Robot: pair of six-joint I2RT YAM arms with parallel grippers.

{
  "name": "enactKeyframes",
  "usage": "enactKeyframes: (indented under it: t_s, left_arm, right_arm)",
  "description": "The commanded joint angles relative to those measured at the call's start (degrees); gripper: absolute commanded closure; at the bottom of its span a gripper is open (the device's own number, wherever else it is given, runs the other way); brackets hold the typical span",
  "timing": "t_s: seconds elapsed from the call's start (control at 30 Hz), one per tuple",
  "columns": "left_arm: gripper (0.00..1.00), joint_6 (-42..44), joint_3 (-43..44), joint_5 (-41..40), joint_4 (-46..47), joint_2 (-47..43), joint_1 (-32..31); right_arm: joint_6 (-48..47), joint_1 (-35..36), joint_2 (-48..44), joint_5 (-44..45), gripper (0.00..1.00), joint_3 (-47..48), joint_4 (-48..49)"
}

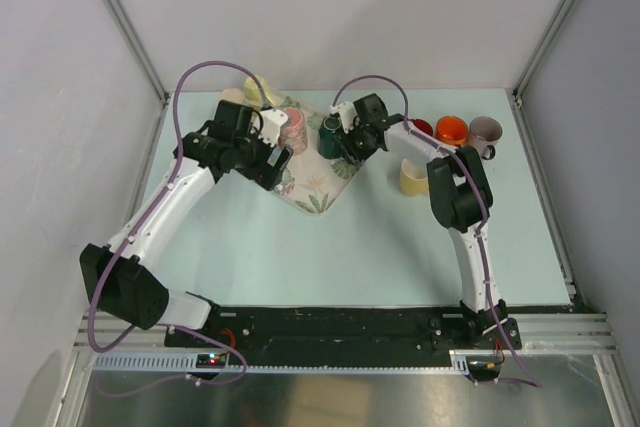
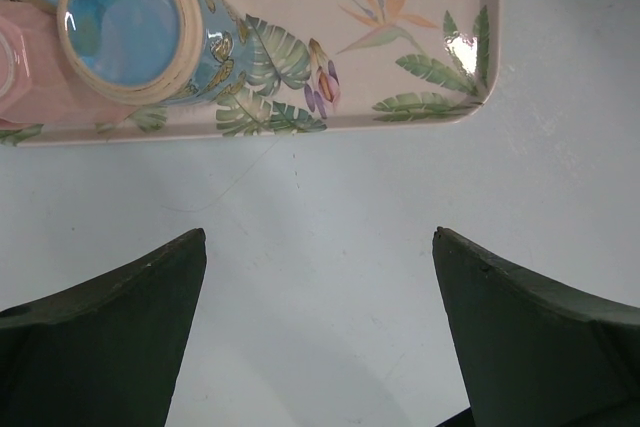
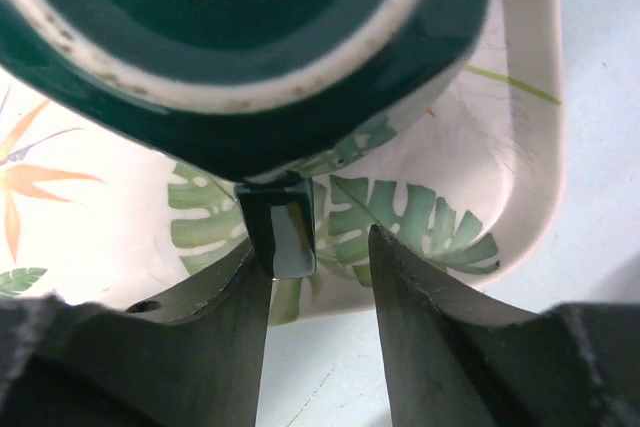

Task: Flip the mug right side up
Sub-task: Turn over the cup on the tray.

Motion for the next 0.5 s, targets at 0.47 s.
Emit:
enactKeyframes:
  t_s: [0.47]
  left_arm:
    - [0.02, 0.00, 1.94, 1.99, 0.51, 0.65, 0.18]
  right_arm:
    - [-0.92, -0.86, 2.88, -11.34, 0.89, 8.07, -1.45]
